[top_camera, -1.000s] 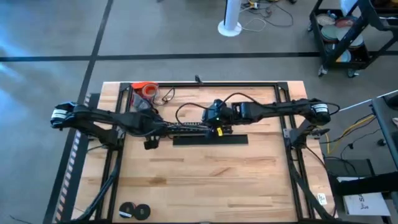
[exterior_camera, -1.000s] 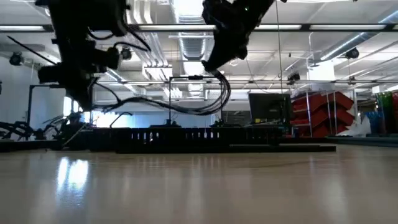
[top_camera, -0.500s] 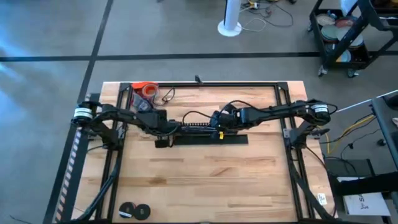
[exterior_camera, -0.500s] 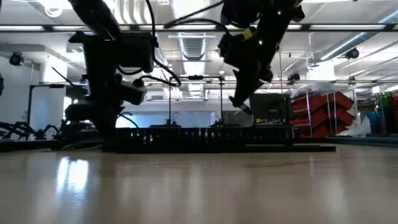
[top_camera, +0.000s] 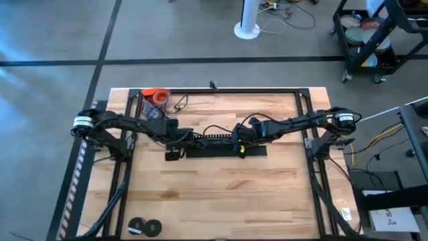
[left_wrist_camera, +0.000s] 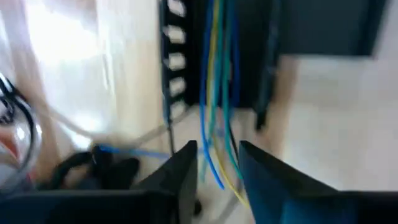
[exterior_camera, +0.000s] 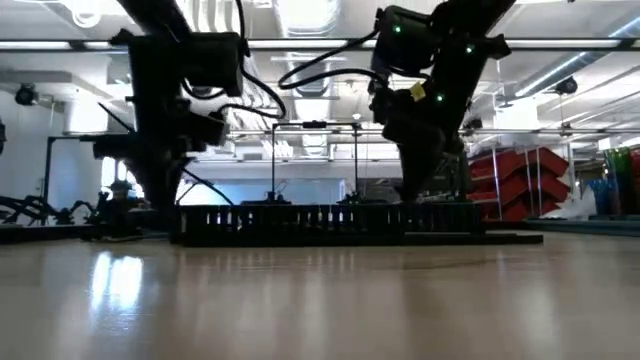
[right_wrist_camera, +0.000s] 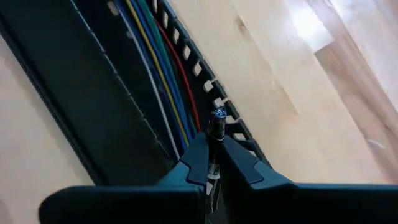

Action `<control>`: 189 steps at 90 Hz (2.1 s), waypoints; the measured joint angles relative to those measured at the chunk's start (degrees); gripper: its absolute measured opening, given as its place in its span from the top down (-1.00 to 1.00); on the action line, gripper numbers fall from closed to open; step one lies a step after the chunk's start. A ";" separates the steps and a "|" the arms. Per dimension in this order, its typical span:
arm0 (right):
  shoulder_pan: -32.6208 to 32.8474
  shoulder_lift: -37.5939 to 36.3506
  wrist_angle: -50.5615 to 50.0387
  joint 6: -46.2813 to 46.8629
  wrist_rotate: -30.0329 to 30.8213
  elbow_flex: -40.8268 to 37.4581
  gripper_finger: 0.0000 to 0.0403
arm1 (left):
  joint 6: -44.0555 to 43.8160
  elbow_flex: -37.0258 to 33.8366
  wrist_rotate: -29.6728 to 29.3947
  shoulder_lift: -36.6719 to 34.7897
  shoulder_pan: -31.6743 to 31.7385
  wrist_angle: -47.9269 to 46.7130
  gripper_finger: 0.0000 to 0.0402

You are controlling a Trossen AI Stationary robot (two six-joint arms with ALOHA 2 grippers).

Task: Ziptie cables
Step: Put the ziptied cable wires into the black cable duct

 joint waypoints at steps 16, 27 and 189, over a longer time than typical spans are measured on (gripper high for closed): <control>0.00 0.00 0.21 0.12 0.02 -0.19 0.99 | -2.34 6.07 0.94 -4.84 0.00 -8.45 0.12; 0.00 0.00 0.29 0.11 0.02 -0.19 0.99 | 1.41 7.17 0.71 -11.23 0.01 -0.29 0.02; 1.25 -9.60 -23.58 16.09 5.60 -4.80 -0.25 | 16.11 -10.16 1.72 5.48 1.40 53.94 0.60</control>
